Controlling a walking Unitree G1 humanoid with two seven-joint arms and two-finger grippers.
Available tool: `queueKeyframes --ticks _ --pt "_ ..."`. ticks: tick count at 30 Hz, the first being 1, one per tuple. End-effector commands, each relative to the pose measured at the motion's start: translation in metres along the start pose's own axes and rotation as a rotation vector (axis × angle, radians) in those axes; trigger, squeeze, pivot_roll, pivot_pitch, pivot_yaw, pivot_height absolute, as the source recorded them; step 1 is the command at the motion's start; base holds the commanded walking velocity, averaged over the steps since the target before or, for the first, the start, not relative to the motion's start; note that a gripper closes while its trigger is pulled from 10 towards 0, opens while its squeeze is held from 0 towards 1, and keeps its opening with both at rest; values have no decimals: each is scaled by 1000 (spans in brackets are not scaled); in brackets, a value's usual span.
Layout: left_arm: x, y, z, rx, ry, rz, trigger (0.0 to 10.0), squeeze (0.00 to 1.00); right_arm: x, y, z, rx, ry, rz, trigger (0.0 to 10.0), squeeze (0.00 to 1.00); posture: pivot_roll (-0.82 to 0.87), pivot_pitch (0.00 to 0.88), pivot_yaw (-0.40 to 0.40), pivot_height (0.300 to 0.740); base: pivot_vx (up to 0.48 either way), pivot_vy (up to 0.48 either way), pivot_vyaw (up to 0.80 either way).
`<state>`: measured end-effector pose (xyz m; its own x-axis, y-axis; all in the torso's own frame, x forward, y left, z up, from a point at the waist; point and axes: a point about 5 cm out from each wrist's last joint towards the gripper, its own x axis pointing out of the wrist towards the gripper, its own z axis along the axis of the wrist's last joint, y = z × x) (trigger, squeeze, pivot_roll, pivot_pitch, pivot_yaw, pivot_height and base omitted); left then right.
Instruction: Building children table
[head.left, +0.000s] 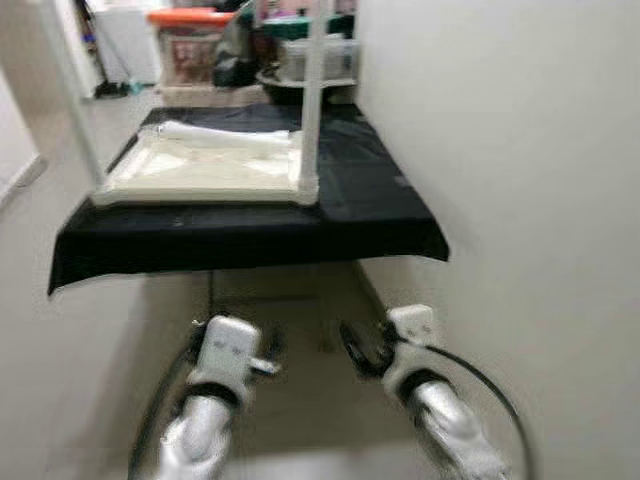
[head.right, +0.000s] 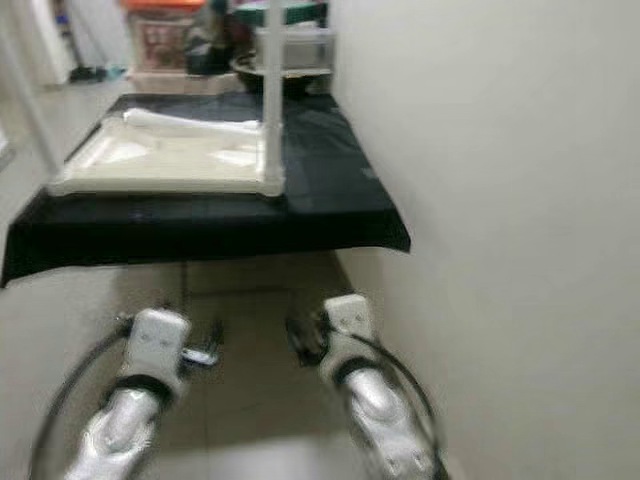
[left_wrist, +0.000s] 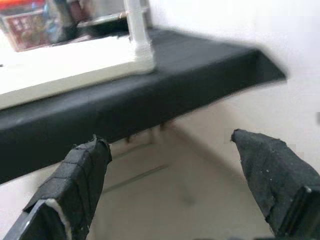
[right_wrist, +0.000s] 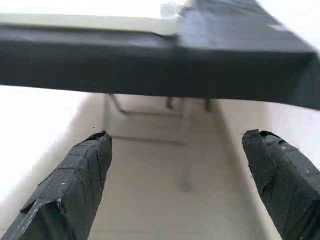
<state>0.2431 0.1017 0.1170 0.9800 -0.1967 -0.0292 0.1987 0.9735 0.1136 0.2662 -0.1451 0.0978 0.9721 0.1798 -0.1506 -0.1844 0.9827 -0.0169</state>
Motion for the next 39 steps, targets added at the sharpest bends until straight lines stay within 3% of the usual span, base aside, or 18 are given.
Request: queueKeyframes --ticks 1,20,25,39 --pt "-3 12 -6 24 20 36 10000 0 4 15 7 20 -32 47 10000 0 43 0 -35 740 281 0 0" --pt "-5 11 -7 23 24 28 10000 0 4 13 8 41 -42 13 10000 0 47 0 -37 740 308 0 0" --pt "-5 12 -7 23 23 28 10000 0 5 6 10 88 -52 -54 10000 0 50 0 -36 740 320 0 0" --pt "-4 12 -7 24 24 28 10000 0 5 7 10 84 -48 -52 10000 0 49 0 -33 740 357 0 0"
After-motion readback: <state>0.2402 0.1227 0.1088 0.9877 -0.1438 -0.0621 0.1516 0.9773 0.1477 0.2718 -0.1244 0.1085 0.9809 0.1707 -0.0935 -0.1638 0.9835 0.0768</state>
